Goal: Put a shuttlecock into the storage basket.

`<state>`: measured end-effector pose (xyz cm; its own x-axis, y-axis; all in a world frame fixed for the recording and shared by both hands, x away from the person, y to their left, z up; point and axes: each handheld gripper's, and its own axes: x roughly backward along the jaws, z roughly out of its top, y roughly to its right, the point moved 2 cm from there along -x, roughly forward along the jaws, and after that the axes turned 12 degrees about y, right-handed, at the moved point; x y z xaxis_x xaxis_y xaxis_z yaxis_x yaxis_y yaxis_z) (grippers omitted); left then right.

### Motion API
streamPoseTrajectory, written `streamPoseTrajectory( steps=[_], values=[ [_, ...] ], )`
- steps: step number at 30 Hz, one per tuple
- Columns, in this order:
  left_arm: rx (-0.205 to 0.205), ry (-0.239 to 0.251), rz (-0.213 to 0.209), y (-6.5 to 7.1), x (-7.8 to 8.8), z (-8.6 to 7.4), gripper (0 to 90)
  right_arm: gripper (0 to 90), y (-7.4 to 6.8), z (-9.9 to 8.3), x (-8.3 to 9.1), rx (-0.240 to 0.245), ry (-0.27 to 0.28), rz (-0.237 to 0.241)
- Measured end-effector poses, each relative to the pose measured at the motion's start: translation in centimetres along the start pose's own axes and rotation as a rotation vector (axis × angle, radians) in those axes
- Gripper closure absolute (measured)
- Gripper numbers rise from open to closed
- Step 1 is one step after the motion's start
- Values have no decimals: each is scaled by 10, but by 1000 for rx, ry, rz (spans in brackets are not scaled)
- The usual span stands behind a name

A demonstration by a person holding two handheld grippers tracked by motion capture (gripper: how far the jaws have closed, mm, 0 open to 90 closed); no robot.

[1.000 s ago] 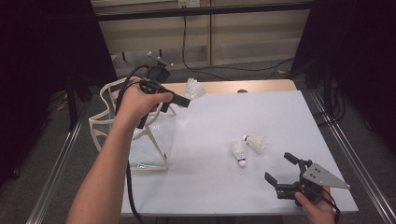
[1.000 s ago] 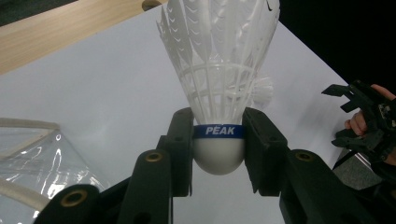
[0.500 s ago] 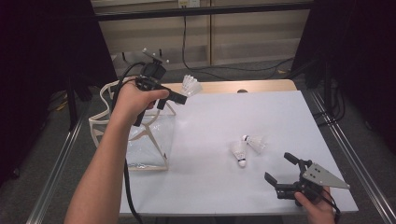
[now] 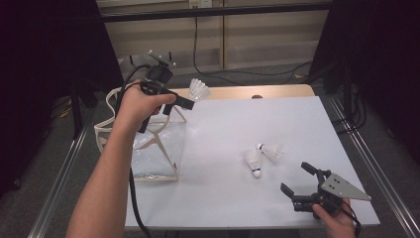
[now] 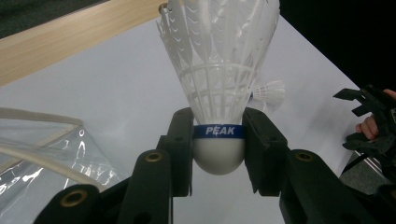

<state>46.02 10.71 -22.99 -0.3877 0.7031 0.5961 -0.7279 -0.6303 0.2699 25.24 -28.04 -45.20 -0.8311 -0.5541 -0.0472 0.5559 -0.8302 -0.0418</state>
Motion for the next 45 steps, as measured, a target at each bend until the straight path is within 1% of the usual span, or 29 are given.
streamPoseTrajectory(
  steps=[6, 9, 10, 12, 13, 22, 34, 37, 45],
  values=[
    [6, 10, 8, -2, 3, 1, 657, 13, 0, 0, 0, 0, -1, 1],
    [7, 5, 13, -4, 5, 1, 657, 13, 0, 0, 0, -1, -2, 2],
    [0, 1, 16, -5, 6, 1, 657, 13, 0, 0, 0, 0, -2, 1],
    [9, 9, 22, -6, 7, 1, 657, 14, -1, 0, 0, -6, 0, 2],
    [2, 2, 22, -7, 8, 1, 657, 14, 0, 0, 0, -3, -2, 3],
    [5, 7, 44, -13, 13, 1, 657, 16, -1, 0, 0, -5, 1, 2],
    [-1, 10, 51, -15, 18, 2, 657, 15, 0, 0, 0, -4, 1, -3],
    [6, 12, 56, -15, 19, 2, 657, 15, 1, 0, 0, -7, 3, -5],
    [-3, 8, 56, -15, 22, 4, 657, 13, 0, 0, -1, -14, 2, -8]
  ],
)
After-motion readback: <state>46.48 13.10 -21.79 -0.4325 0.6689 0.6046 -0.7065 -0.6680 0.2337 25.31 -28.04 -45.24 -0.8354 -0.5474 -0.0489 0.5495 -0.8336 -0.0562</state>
